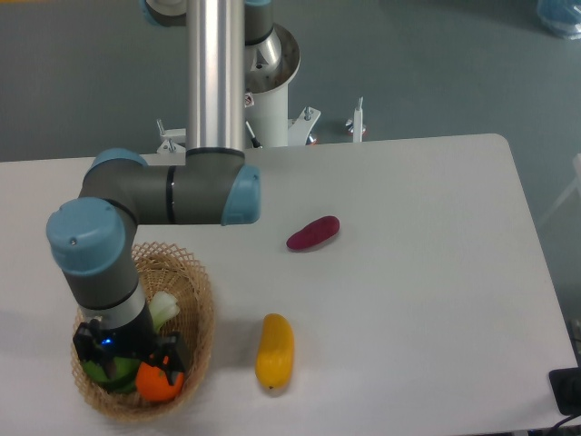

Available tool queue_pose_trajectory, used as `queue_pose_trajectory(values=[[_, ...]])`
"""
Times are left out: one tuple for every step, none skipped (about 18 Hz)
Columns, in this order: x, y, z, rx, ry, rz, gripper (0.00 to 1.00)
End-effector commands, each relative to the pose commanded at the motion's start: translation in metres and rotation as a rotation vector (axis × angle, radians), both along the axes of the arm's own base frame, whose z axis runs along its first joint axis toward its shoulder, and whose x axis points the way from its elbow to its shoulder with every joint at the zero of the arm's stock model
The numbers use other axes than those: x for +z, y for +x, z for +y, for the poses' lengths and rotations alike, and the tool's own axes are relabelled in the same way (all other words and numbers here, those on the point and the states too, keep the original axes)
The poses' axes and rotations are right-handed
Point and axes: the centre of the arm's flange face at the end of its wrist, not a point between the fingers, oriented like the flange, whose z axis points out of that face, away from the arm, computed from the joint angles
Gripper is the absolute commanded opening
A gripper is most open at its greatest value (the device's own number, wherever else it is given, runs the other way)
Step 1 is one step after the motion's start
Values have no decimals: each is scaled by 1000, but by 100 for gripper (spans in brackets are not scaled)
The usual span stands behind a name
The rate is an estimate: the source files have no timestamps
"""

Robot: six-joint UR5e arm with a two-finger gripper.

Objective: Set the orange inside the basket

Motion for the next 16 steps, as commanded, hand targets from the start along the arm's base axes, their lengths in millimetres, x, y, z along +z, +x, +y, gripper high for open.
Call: queue_pose_trajectory(values=[[6,-8,-5,-15,-9,6,100],[13,-20,-13,-13,-19,8,100],[20,-36,-23,-2,-31,4,100],[28,-48,-33,-2,-44,3,100],[40,-66,-48,-29,-59,11,100],[50,-80,-59,-36,-58,14,100],[59,-94,-70,-31,-52,4,100],[66,-109,-83,-25,-56,-10,100],[74,-122,-96,-32,-63,-8,100],[78,-133,-106,-60,-80,-2,100],[83,-144,-116,-82,-91,8,100],[88,-156,-127,-94,-93,20,100],[89,-166,-134,-100,-98,26,100],[89,-175,-141,-110,-106,29,100],[88,-185,-150,-137,-129,25,100],[90,-195,-162,-172,-148,28,100]])
